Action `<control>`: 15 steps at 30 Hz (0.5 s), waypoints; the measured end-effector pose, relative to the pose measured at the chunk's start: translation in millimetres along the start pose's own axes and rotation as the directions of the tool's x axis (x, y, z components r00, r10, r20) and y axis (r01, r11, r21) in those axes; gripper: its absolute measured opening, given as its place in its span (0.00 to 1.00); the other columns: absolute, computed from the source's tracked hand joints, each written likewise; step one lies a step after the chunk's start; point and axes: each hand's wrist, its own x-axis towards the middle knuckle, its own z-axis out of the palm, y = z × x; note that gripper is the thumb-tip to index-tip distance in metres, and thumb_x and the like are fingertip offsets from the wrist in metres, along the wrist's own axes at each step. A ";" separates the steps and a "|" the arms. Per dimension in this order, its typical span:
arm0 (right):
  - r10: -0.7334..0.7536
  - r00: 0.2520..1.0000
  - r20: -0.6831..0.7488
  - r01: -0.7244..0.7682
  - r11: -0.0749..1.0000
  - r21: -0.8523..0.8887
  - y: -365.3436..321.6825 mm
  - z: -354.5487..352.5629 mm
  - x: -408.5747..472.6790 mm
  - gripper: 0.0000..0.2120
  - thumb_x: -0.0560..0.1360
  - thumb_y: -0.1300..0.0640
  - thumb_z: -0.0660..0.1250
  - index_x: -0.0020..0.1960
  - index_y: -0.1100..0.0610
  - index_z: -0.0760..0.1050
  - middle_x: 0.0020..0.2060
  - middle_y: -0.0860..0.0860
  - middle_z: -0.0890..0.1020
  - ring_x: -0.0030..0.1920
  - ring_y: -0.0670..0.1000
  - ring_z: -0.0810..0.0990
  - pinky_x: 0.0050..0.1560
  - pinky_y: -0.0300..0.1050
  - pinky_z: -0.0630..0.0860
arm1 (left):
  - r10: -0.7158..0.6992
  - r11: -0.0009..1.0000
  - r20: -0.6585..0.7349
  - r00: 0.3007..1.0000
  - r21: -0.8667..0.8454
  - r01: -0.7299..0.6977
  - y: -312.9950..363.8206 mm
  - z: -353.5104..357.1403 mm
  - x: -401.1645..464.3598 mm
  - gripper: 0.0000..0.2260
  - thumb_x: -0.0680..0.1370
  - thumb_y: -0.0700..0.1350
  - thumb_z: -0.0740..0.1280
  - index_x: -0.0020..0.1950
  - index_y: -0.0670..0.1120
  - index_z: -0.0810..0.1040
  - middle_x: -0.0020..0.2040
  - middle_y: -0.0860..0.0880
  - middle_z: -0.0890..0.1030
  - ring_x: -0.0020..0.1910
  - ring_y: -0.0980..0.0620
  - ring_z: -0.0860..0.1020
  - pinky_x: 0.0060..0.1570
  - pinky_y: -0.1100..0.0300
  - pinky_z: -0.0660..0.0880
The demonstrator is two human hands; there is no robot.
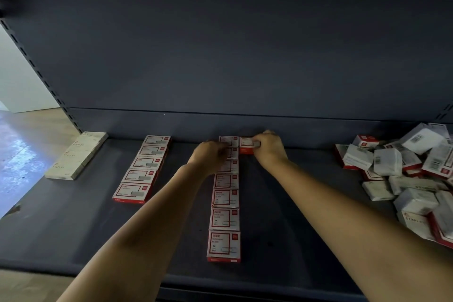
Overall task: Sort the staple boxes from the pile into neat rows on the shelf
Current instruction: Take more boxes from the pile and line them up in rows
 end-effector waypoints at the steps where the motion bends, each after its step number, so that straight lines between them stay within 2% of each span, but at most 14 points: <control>1: -0.007 1.000 -0.001 0.007 1.000 -0.002 -0.7 0.9 -1.4 0.11 0.77 0.65 0.61 0.56 0.61 0.78 0.56 0.56 0.72 0.53 0.53 0.74 0.54 0.40 0.72 | 0.000 1.000 0.001 1.000 0.009 0.000 0.3 -0.2 0.3 0.14 0.81 0.46 0.57 0.66 0.48 0.73 0.59 0.46 0.78 0.56 0.49 0.77 0.56 0.56 0.74; 5: -0.085 0.994 0.067 0.092 0.989 -0.112 -1.4 4.3 -11.8 0.11 0.78 0.58 0.61 0.58 0.59 0.76 0.57 0.54 0.68 0.53 0.53 0.74 0.55 0.42 0.73 | -0.021 0.999 0.004 1.000 -0.028 0.021 0.7 1.4 1.0 0.13 0.81 0.46 0.57 0.64 0.49 0.75 0.57 0.47 0.80 0.53 0.50 0.78 0.53 0.55 0.76; 8: -0.081 0.989 0.121 0.107 0.968 -0.226 -4.7 2.9 -18.1 0.13 0.78 0.59 0.60 0.62 0.57 0.73 0.60 0.55 0.66 0.55 0.54 0.73 0.54 0.46 0.75 | -0.031 0.999 0.013 0.999 -0.020 0.031 1.4 4.5 1.3 0.13 0.81 0.48 0.57 0.63 0.49 0.75 0.55 0.48 0.79 0.51 0.50 0.78 0.49 0.58 0.75; 10: -0.059 0.986 0.156 0.103 0.950 -0.294 -8.7 0.9 -21.6 0.18 0.76 0.60 0.61 0.66 0.56 0.69 0.63 0.55 0.65 0.59 0.56 0.70 0.56 0.49 0.74 | -0.024 0.999 0.023 0.999 0.023 0.024 2.7 7.1 2.1 0.13 0.81 0.49 0.57 0.62 0.48 0.75 0.57 0.47 0.78 0.55 0.48 0.77 0.53 0.55 0.75; 13: -0.057 0.982 0.181 0.118 0.930 -0.347 -10.4 -3.0 -28.5 0.24 0.76 0.58 0.61 0.71 0.54 0.62 0.67 0.55 0.63 0.65 0.57 0.65 0.64 0.52 0.68 | -0.057 0.982 0.001 0.998 0.182 0.056 12.7 9.8 2.2 0.16 0.79 0.52 0.59 0.64 0.48 0.73 0.68 0.45 0.66 0.68 0.42 0.64 0.66 0.47 0.64; 15: -0.104 0.986 0.133 0.143 0.934 -0.326 -5.7 -7.7 -34.2 0.25 0.76 0.58 0.60 0.72 0.54 0.62 0.68 0.55 0.64 0.66 0.58 0.65 0.65 0.54 0.66 | -0.040 0.975 -0.038 0.998 0.215 0.048 26.5 10.4 -1.0 0.19 0.78 0.52 0.60 0.67 0.47 0.71 0.70 0.44 0.62 0.70 0.41 0.58 0.68 0.46 0.59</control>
